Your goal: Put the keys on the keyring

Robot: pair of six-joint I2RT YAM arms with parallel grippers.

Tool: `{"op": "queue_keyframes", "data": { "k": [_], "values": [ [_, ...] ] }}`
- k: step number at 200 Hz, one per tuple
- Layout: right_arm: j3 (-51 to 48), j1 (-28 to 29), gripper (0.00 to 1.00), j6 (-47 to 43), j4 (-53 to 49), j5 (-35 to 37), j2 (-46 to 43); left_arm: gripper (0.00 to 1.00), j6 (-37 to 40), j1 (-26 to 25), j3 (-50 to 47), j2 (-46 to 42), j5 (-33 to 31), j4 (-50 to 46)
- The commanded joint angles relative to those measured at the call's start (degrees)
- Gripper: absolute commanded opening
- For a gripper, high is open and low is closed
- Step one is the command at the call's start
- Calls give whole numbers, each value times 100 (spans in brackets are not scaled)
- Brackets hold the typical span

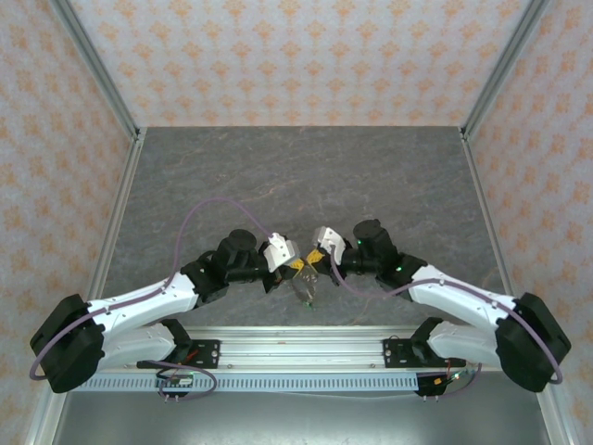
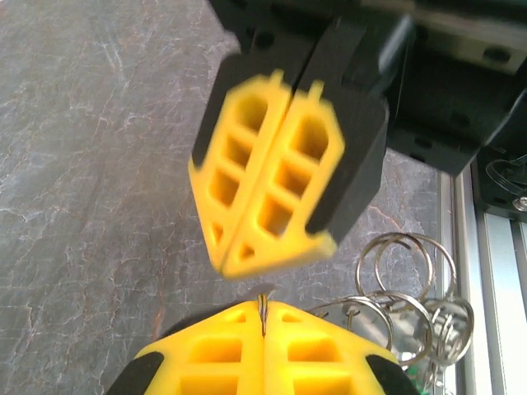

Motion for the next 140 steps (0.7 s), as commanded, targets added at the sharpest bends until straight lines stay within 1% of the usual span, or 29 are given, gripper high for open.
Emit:
{"op": "queue_keyframes", "data": {
  "k": [1,17,40,80,93,104,119,140],
  "values": [
    [-112,19,6,-193,-207,511,-365,0,164,-22,168,-23,46,69],
    [-158,17,7,-171,-189,428,-400,0,172,-14,186,20,66,82],
    [-179,17,7,-59,-5,226,-211,0,168,-16,264,99,134,99],
    [-45,21,6,224,522,-738,410,0,168,-20,386,208,209,53],
    [7,30,6,287,651,-953,568,0,175,-20,388,209,179,33],
    [71,30,6,323,707,-1038,776,0,168,-19,380,210,124,25],
    [152,39,6,319,695,-1063,849,0,175,-28,379,217,61,-5],
    [175,39,7,211,634,-812,737,0,237,-23,407,210,-40,-136]
  ]
}}
